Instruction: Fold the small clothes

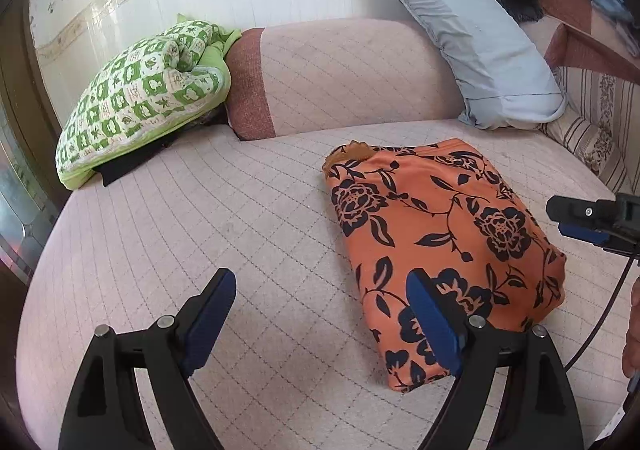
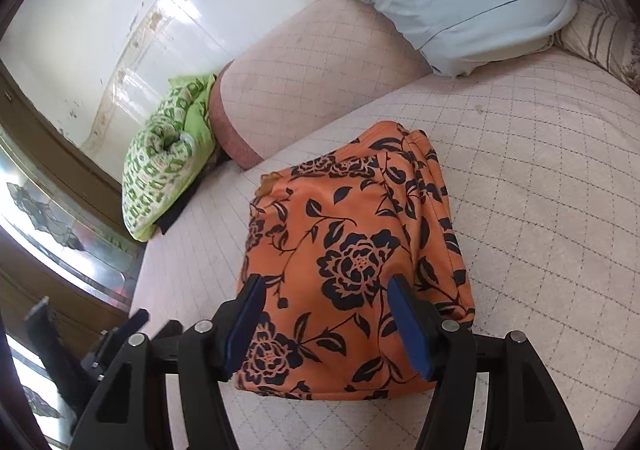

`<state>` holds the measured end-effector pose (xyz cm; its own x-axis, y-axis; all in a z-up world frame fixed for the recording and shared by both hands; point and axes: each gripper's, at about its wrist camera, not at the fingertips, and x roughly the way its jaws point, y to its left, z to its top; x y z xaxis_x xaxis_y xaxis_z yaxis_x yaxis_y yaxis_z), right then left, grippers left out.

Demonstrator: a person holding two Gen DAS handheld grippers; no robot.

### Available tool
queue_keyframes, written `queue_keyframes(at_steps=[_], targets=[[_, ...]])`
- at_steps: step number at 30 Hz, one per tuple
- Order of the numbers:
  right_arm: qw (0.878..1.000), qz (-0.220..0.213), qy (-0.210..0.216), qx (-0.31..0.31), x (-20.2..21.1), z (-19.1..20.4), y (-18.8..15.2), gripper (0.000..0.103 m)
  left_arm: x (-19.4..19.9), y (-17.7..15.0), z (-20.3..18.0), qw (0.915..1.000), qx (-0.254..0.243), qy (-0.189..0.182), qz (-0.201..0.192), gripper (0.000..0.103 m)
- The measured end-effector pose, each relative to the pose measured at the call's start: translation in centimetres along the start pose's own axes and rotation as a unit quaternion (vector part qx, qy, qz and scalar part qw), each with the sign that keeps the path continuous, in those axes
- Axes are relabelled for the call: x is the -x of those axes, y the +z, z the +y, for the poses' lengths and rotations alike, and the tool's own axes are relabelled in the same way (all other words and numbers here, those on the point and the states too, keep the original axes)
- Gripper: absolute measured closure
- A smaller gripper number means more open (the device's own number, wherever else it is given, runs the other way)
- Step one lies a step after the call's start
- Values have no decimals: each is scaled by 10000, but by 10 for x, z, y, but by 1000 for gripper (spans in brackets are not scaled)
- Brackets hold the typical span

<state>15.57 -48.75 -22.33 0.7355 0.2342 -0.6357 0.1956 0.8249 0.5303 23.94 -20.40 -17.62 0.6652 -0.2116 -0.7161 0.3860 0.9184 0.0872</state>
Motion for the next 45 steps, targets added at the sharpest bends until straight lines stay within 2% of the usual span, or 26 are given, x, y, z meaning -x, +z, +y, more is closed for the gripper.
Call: queue_keyframes(at_steps=[15,19,21,23,24,28,34,39,45], targets=[[9998,148,-119,-87,-25,-22,24,36,-37,18,-8,9996,-189,194,87,16],[9996,156,-99,-209,-31,-33,34,36,-54,25,-11,9998,-102,63,165,16],[9995,194,-149,-207,-36,-39,39,35,-66,30,-14,9995,7,-106,293,16],[9993,225,-167,-262,-42,-47,44,35,-78,34,-17,9975,89,-502,484,16],[9991,242,-155,-316,-45,-51,46,35,-85,35,-18,9954,146,-737,595,16],[9982,360,-137,-451,-57,-69,52,35,-110,32,-19,9866,364,-1251,985,16],[9950,443,-23,-897,-70,-98,59,35,-125,26,-11,9767,660,-1697,1141,12],[9940,498,-101,-967,-73,-108,57,35,-121,25,-11,9777,655,-1651,1117,12],[9944,521,-108,-910,-75,-107,56,35,-107,29,-20,9872,344,-1286,876,12]])
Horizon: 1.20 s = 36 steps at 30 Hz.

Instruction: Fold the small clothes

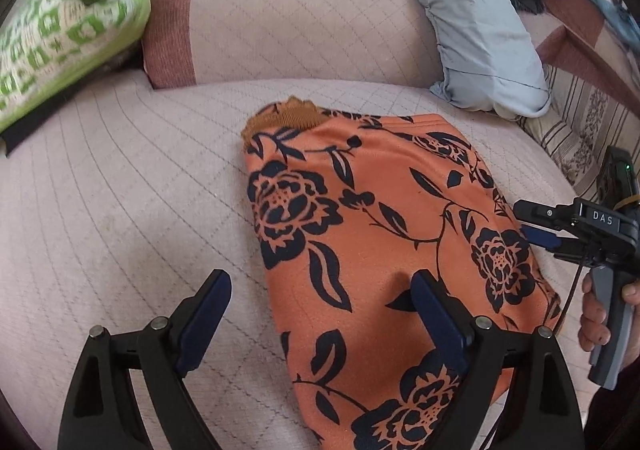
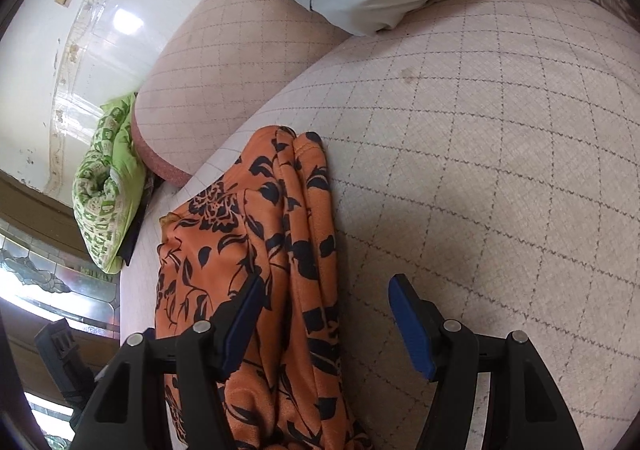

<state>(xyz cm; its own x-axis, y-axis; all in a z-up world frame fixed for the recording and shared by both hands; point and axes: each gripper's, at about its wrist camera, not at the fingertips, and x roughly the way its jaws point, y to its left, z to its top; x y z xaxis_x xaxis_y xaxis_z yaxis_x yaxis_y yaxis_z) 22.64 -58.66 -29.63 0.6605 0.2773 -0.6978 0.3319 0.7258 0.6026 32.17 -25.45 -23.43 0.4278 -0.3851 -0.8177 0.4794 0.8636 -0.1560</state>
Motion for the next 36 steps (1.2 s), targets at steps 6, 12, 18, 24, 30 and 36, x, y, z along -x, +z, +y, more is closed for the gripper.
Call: queue_keyframes(at_steps=[6,12,18,24,30,36], targets=[[9998,27,-42,172,-5,11,-4,35,4,3,1,9995,-107,273,-113,12],[9995,78,-115,277,-9,13,-6,35,0,2,4,9996,-53,289,-30,12],[9997,125,-20,230,-9,2,-6,35,-1,1,2,9999,-26,152,-11,12],[9995,206,117,205,-14,-6,-5,29,-6,1,1,9998,98,-183,78,12],[9990,200,322,226,-20,-4,-6,22,-13,0,5,9956,390,-852,38,10],[9963,277,577,573,-35,16,-18,22,-37,-14,9,9883,755,-1263,392,10]])
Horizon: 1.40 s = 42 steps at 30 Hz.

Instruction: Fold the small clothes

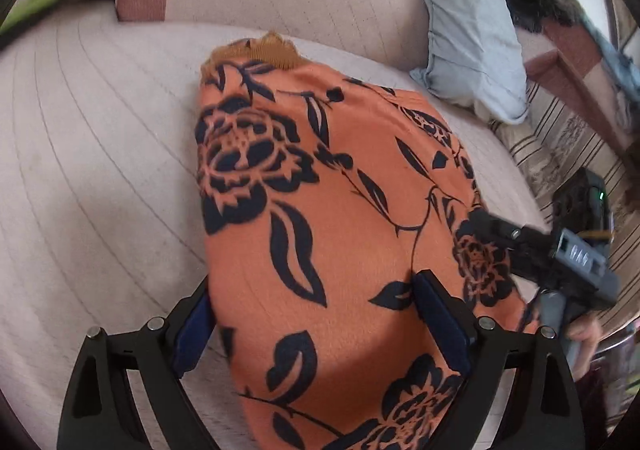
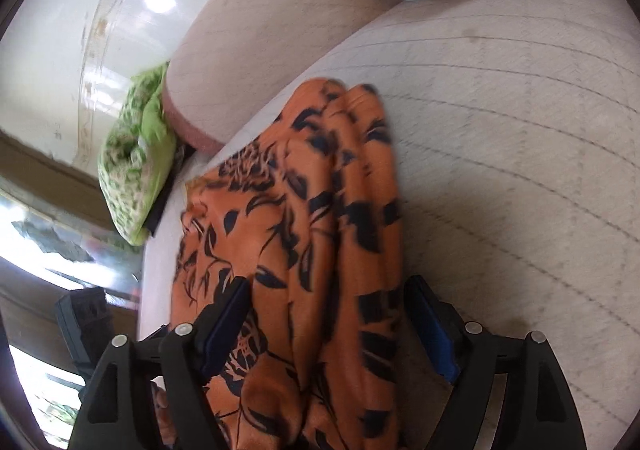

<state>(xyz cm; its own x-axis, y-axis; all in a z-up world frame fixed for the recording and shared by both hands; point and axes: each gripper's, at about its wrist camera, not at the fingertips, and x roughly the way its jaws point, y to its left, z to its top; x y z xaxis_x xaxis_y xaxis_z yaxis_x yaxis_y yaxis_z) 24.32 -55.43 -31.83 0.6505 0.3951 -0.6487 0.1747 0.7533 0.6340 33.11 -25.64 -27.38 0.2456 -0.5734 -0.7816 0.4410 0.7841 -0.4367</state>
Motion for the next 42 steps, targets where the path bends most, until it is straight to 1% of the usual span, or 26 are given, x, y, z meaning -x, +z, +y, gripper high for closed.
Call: queue_keyframes(at_steps=[1,3,4,5,6,7,8,11,14,18,20,22,23,24,25,26,28,29,30,31,32,34,36,37,39,42], targets=[[9999,63,122,69,-3,6,-2,23,1,-1,-1,10000,-35,-70,-38,10],[9998,50,67,154,-8,15,-7,29,3,-3,-2,9999,-75,-76,-68,18],[9998,35,11,186,-8,18,-9,34,4,-3,-2,9999,-79,-72,-96,26],[9998,41,45,176,-8,20,-10,44,7,-4,-3,9998,-87,-90,-128,34],[9998,44,129,113,-6,21,-10,50,9,-4,-3,9998,-97,-104,-150,39],[9998,18,182,58,-4,21,-10,55,12,-5,-3,9997,-108,-112,-179,47],[9998,-24,207,38,-1,23,-11,58,14,-5,-4,9996,-102,-129,-208,52],[9995,-164,232,124,10,38,-17,60,25,-7,-8,9994,-154,-126,-299,59],[9985,-252,392,275,30,58,-25,61,44,-13,-14,9990,-261,-132,-342,60],[9972,-138,673,302,59,76,-49,62,81,-32,-13,9991,-226,-275,-240,60],[9962,74,856,110,68,77,-69,62,103,-54,-16,9987,-420,-192,-231,57],[9965,242,783,142,65,81,-86,60,109,-77,-10,9990,-422,35,-105,53],[9977,353,513,279,57,82,-98,55,104,-85,-5,9991,-345,242,32,45],[9979,486,75,430,47,81,-110,50,94,-93,-1,9978,-324,549,205,41],[9949,675,-502,549,34,78,-122,43,83,-102,3,9939,-387,962,386,30],[9927,765,-743,564,28,75,-128,38,82,-107,5,9937,-382,1004,304,23],[9952,653,-624,365,36,74,-135,37,96,-110,3,9936,-220,1100,159,22],[9957,540,-654,373,48,80,-135,37,107,-109,-2,9920,-246,1235,90,22],[9955,331,-739,500,61,87,-136,37,117,-109,-8,9887,-303,1467,-46,22],[9935,41,-912,686,77,97,-139,37,130,-108,-16,9819,-379,1830,-309,22],[9903,-214,-1062,873,92,107,-144,37,149,-111,-27,9717,-493,2211,-675,17],[9851,-589,-1107,1180,123,129,-161,36,174,-116,-44,9605,-643,2493,-1052,12],[9812,-746,-1109,1394,143,144,-172,35,198,-123,-53,9540,-704,2585,-1348,12],[9771,-817,-1192,1564,153,155,-180,35,213,-128,-59,9513,-692,2608,-1494,10],[9710,-947,-1280,1786,164,175,-184,35,233,-131,-65,9492,-670,2632,-1587,8],[9659,-1134,-1165,2017,174,204,-184,35,261,-135,-71,9435,-622,2757,-1727,8]])
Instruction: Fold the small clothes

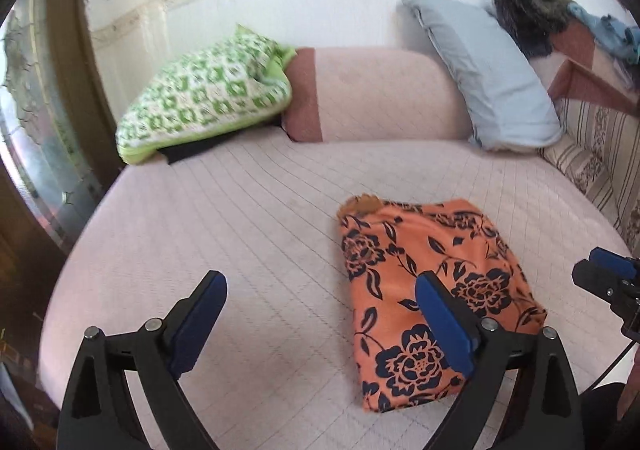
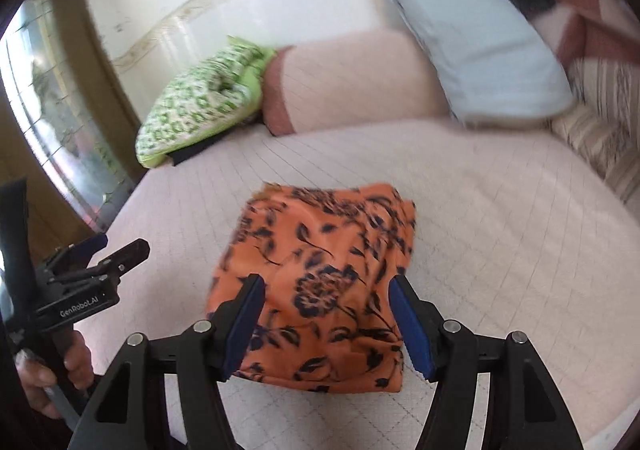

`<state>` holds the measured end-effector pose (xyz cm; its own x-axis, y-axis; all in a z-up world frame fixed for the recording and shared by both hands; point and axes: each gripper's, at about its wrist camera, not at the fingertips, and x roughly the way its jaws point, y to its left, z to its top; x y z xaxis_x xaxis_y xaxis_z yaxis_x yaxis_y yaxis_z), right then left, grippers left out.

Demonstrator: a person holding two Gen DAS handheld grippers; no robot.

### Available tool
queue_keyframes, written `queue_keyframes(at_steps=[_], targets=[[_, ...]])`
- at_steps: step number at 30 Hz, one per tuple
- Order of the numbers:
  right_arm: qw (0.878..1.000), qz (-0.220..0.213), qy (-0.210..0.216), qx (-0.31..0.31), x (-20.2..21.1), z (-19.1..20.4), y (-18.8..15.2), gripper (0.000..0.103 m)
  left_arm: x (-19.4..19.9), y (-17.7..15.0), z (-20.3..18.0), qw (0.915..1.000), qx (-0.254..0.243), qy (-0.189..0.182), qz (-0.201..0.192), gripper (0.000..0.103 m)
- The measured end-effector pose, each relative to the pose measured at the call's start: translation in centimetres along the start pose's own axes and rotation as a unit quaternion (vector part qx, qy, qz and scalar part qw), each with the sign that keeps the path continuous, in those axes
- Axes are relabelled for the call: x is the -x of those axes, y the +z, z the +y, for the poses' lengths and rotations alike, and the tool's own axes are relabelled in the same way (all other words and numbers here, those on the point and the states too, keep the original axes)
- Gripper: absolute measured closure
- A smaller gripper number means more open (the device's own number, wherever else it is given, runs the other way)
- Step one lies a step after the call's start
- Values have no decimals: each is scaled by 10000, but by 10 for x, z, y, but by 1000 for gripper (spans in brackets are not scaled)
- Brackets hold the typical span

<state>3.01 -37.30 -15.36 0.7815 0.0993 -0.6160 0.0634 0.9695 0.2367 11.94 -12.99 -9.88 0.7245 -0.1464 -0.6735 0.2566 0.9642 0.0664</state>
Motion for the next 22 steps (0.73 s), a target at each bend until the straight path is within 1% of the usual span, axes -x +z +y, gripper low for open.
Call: queue_keyframes(at_steps=[2,4,5,8,11,13,18,20,22], targets=[[9998,-68,174,-35,8,9,4,35,15,2,9,9997,70,192,-110,8],[9992,-124,367,-24,15,23,5,35,32,-1,20,9995,152,206,-191,8],[9989,-141,434,66,19,32,4,35,35,-2,21,9994,182,187,-219,8],[9978,-182,509,392,28,56,-2,35,53,-5,28,9992,241,184,-254,3],[9957,-215,759,492,32,73,-7,35,74,-6,31,9980,180,356,-483,3],[9949,-194,828,541,33,83,-9,35,86,-6,34,9970,201,449,-593,1],[9928,-232,995,626,35,96,-13,35,104,-6,42,9967,362,203,-694,1],[9928,-251,1026,558,36,94,-12,35,111,-7,41,9953,348,213,-874,1],[9938,-271,955,492,36,89,-10,35,113,-6,41,9950,308,299,-903,1]])
